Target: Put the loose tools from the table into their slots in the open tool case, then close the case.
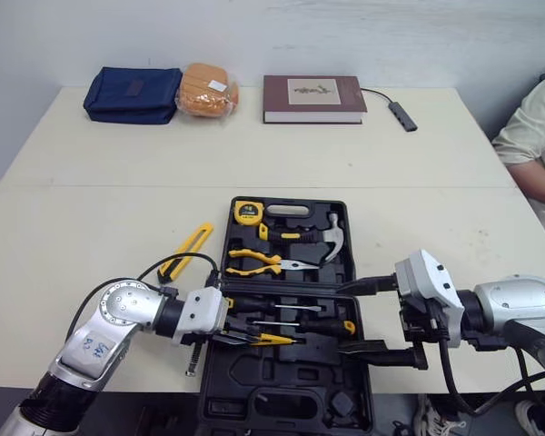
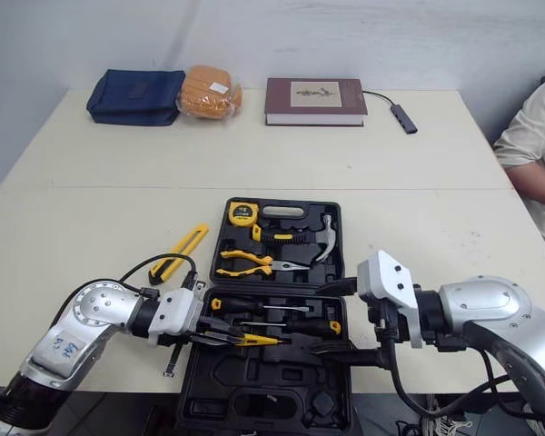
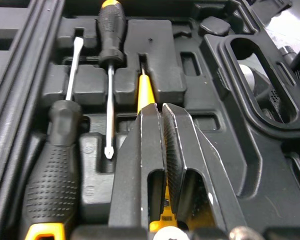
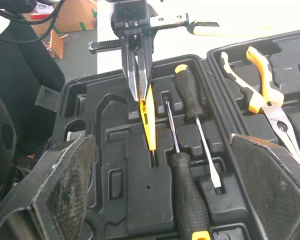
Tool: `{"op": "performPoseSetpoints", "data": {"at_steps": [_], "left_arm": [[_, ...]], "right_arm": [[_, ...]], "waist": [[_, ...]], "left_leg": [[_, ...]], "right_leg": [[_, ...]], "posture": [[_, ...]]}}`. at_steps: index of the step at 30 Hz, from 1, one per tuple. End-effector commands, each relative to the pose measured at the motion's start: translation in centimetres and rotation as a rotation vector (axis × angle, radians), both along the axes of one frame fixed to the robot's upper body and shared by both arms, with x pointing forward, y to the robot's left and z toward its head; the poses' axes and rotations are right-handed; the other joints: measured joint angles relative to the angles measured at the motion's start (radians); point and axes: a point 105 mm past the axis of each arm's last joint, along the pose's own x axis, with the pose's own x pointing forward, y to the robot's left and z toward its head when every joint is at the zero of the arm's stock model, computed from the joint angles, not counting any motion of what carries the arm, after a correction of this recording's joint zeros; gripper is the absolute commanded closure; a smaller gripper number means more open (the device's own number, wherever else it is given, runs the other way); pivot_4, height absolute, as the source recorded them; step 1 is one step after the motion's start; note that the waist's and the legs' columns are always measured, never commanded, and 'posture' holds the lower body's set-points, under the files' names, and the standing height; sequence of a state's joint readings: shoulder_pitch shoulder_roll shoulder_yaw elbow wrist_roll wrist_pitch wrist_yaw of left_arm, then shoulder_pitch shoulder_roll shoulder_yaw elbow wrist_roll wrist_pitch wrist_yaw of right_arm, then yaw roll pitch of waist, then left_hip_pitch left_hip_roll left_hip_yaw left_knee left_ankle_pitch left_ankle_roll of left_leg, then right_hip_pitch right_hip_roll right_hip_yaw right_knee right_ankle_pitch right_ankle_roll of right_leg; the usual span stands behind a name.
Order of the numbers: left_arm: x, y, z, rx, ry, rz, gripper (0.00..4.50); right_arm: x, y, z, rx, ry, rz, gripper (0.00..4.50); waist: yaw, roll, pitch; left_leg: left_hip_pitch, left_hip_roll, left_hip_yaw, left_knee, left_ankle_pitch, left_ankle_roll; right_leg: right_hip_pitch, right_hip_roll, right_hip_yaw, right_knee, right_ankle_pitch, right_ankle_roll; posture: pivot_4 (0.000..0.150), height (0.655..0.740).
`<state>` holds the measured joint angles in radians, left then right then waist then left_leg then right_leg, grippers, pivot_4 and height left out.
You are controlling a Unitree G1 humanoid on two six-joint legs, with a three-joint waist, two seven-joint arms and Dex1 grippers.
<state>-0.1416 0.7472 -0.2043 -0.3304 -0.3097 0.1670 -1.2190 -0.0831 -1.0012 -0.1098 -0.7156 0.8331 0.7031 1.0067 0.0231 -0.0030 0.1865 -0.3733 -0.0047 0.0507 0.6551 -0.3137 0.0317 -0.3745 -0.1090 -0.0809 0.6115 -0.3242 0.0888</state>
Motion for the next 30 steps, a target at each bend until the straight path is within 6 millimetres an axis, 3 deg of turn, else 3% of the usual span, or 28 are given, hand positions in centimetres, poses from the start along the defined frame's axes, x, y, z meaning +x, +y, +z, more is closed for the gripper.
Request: {"op": "performPoseSetpoints", "data": {"at_steps": [1, 12, 17, 20, 23, 26, 30], "left_arm": [[0.4, 0.4, -0.8, 0.044, -0.018, 0.021, 4.42], [0.5, 1.4, -3.4, 0.136, -0.028, 0.031, 4.42], [0.2, 1.5, -4.1, 0.130, 0.047, 0.063, 4.42], [0.3, 1.3, -4.1, 0.083, 0.096, 0.120, 4.42], [0.4, 1.3, -2.9, -0.002, 0.145, 0.166, 4.42], [-0.3, 2.3, -1.4, -0.039, 0.166, 0.188, 3.58], [-0.7, 4.5, 0.7, -0.106, 0.207, 0.353, 1.82]], "right_arm": [[-0.4, 0.5, 0.4, 0.018, -0.015, 0.027, 0.00], [-0.5, 0.5, 0.4, 0.029, 0.001, 0.020, 0.00], [-0.4, 0.4, 0.3, 0.023, 0.004, 0.013, 0.00], [-0.4, 0.2, 0.2, 0.021, 0.005, 0.004, 0.00], [-0.3, 0.0, 0.0, 0.032, 0.003, -0.032, 0.00], [-0.1, -0.8, 0.3, 0.075, 0.030, -0.108, 0.00], [0.6, -3.8, 0.9, 0.073, 0.011, -0.268, 0.00]], "waist": [[0.000, 0.000, 0.000], [0.000, 0.000, 0.000], [0.000, 0.002, -0.002], [0.000, 0.004, -0.003], [0.000, 0.004, -0.003], [0.000, 0.004, -0.003], [-0.003, 0.004, -0.003]], "left_leg": [[0.000, 0.000, 0.000, 0.000, 0.000, 0.000], [0.001, 0.000, 0.000, 0.000, 0.000, 0.000], [0.001, 0.000, 0.000, 0.000, 0.000, 0.000], [0.002, 0.000, 0.000, 0.000, 0.000, 0.000], [0.002, 0.000, 0.000, -0.001, 0.000, 0.000], [0.002, 0.000, 0.000, -0.001, 0.000, 0.000], [0.002, 0.000, 0.000, -0.002, 0.000, 0.000]], "right_leg": [[0.000, 0.000, 0.000, 0.000, 0.000, 0.000], [0.000, 0.000, 0.000, 0.000, 0.000, 0.000], [0.001, 0.000, 0.000, 0.000, 0.000, 0.000], [0.001, 0.000, 0.000, 0.000, 0.000, 0.000], [0.001, -0.001, 0.000, 0.000, 0.000, 0.000], [0.001, -0.001, 0.000, 0.000, 0.000, 0.000], [0.001, -0.001, 0.000, 0.000, 0.000, 0.000]], "posture": [[0.150, 0.7400], [0.150, 0.7400], [0.150, 0.7400], [0.150, 0.7400], [0.150, 0.7400], [0.150, 0.7400], [0.150, 0.7400]]}}
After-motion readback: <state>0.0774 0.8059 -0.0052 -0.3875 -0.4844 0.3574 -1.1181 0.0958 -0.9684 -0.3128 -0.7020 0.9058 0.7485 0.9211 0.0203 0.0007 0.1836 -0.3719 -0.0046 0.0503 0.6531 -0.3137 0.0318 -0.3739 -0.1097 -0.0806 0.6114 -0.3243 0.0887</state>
